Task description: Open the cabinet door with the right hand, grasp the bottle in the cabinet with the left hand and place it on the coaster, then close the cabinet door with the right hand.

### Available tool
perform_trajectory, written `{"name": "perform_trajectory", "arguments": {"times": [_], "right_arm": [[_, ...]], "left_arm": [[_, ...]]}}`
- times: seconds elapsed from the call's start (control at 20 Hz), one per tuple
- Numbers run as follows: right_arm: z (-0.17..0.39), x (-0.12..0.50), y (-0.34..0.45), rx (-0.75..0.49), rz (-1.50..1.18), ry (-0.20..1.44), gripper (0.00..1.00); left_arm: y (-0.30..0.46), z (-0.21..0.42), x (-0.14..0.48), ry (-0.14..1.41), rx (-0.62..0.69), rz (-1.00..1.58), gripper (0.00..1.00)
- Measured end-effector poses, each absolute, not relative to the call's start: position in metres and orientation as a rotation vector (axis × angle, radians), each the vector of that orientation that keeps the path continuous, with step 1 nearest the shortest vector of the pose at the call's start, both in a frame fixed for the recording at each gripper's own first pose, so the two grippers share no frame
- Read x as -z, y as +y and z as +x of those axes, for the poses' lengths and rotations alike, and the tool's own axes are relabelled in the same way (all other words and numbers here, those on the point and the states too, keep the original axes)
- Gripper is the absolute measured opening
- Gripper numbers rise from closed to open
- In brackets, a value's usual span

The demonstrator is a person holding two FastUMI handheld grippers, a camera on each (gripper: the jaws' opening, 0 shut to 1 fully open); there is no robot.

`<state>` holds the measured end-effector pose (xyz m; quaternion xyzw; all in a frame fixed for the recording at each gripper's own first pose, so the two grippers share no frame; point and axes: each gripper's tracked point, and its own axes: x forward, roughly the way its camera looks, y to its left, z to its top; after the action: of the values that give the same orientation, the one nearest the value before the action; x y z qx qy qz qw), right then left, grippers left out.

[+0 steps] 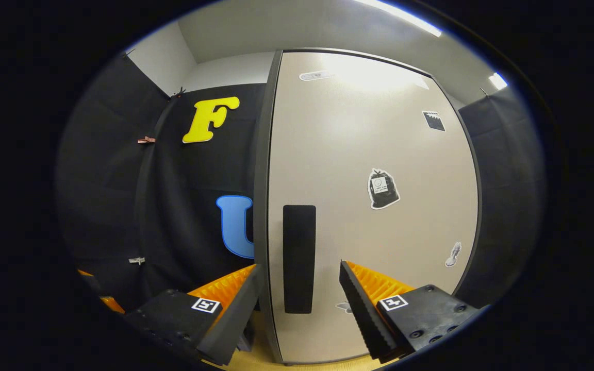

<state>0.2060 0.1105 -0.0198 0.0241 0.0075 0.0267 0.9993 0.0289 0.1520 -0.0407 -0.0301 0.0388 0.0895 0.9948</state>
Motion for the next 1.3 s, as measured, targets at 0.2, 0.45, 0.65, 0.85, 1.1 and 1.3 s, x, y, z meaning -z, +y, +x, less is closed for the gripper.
{"name": "perform_trajectory", "arguments": {"times": [0.2,0.45,0.65,0.85,1.1,1.3], "right_arm": [[0.22,0.033,0.108,-0.017,0.055,0.052,0.77],[0.215,0.029,0.111,0.017,0.038,0.046,0.39],[0.222,0.032,0.109,0.042,0.026,0.063,0.14],[0.211,0.032,0.109,0.034,0.028,0.09,0.14],[0.183,0.026,0.107,0.01,0.007,0.088,0.14],[0.162,0.022,0.101,-0.015,-0.009,0.097,0.14]], "left_arm": [[0.161,0.027,0.043,0.082,-0.185,-0.05,0.92],[0.167,0.021,0.045,0.088,-0.196,-0.046,0.93],[0.171,0.011,0.042,0.083,-0.208,-0.041,0.93],[0.172,0.004,0.04,0.078,-0.218,-0.037,0.92],[0.155,-0.009,0.034,0.073,-0.208,-0.039,0.92],[0.13,-0.019,0.028,0.059,-0.176,-0.042,0.92]]}}
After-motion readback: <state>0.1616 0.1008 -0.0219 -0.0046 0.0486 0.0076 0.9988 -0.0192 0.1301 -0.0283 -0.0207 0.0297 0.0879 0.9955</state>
